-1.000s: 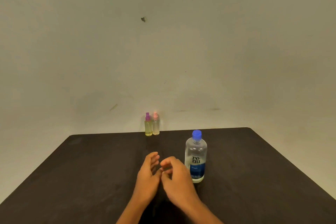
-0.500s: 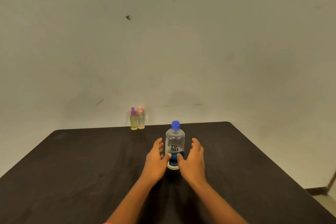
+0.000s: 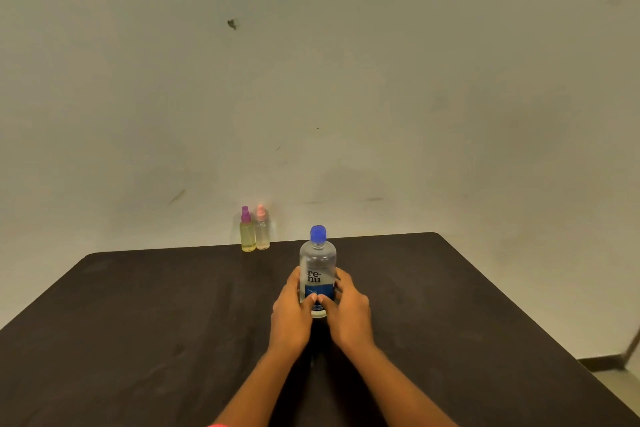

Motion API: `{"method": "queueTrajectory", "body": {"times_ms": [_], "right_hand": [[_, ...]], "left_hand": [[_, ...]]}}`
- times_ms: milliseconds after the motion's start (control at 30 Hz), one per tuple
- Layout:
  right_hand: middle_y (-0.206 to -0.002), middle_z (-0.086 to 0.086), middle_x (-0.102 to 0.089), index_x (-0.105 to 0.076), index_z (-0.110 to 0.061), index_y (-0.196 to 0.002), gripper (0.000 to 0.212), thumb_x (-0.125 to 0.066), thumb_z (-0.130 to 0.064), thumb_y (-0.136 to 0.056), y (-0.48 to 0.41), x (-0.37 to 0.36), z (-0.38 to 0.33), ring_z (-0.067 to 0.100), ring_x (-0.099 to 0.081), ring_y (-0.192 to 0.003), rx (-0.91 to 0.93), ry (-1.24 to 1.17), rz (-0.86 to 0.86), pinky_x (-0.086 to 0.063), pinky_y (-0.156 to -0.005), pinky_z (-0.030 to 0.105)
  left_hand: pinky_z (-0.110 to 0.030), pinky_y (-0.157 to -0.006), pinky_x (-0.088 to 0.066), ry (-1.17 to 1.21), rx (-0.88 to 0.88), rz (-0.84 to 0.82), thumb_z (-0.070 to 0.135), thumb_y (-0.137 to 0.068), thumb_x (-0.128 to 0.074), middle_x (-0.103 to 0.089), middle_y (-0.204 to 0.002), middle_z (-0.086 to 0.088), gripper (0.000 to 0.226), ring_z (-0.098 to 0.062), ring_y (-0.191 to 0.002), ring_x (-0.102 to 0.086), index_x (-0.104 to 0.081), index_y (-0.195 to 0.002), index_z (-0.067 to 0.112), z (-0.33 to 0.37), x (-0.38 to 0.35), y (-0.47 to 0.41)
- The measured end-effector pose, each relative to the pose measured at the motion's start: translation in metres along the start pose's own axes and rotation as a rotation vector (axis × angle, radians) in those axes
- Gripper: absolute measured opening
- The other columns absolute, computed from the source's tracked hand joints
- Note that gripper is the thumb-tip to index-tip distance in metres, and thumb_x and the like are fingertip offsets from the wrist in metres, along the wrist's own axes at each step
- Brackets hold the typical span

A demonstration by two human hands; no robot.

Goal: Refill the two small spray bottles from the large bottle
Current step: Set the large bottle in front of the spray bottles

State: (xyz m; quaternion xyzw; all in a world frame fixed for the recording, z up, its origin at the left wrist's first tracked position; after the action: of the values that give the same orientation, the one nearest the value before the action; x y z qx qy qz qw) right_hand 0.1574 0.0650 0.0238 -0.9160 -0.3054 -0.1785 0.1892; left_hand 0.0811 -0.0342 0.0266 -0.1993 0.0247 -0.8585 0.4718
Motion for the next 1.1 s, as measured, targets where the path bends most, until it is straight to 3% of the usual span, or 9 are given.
{"method": "queueTrajectory", "body": {"times_ms": [200,433,1100], "right_hand": [[-0.129,-0.001,-0.058,-0.048,-0.017,-0.132,0.051,-0.066,-0.01,-0.085,-0.026,-0.02,0.014,0.014,-0.053,-0.121,-0.058,-0.004,-0.03,-0.043,-0.098,0.024],[-0.123,-0.001,-0.061,-0.053,-0.016,-0.127,0.046,-0.068,-0.014,-0.084,-0.079,-0.04,0.022,0.013,-0.057,-0.114,-0.072,-0.014,-0.054,-0.044,-0.091,0.02],[-0.109,0.004,-0.067,-0.058,-0.014,-0.122,0.042,-0.071,-0.019,-0.082,-0.178,-0.073,0.038,0.016,-0.063,-0.098,-0.016,-0.046,-0.02,-0.051,-0.087,0.027]], "left_hand": [[-0.031,-0.102,-0.042,-0.004,0.038,0.01,0.005,-0.095,-0.052,-0.056,-0.132,0.0,0.049,-0.017,-0.124,-0.051,-0.041,-0.139,0.021,-0.013,-0.002,-0.035],[-0.033,-0.101,-0.042,-0.083,0.072,0.024,0.011,-0.096,-0.052,-0.054,-0.134,-0.003,0.042,-0.02,-0.124,-0.051,-0.041,-0.136,0.017,-0.029,-0.007,-0.085],[-0.031,-0.099,-0.042,-0.104,0.042,0.038,0.009,-0.095,-0.054,-0.057,-0.13,-0.006,0.041,-0.022,-0.121,-0.053,-0.043,-0.134,0.013,-0.06,-0.018,-0.182]]}}
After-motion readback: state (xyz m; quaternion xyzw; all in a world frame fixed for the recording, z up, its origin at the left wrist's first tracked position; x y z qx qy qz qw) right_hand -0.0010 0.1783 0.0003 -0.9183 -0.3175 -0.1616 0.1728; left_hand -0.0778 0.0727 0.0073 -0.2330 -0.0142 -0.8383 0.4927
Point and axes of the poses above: each hand's wrist, its own y-axis away from the middle knuckle, its own x-axis out of the back of the hand, z = x × y, the point moved 9 cm from there along -y, towards the middle knuckle
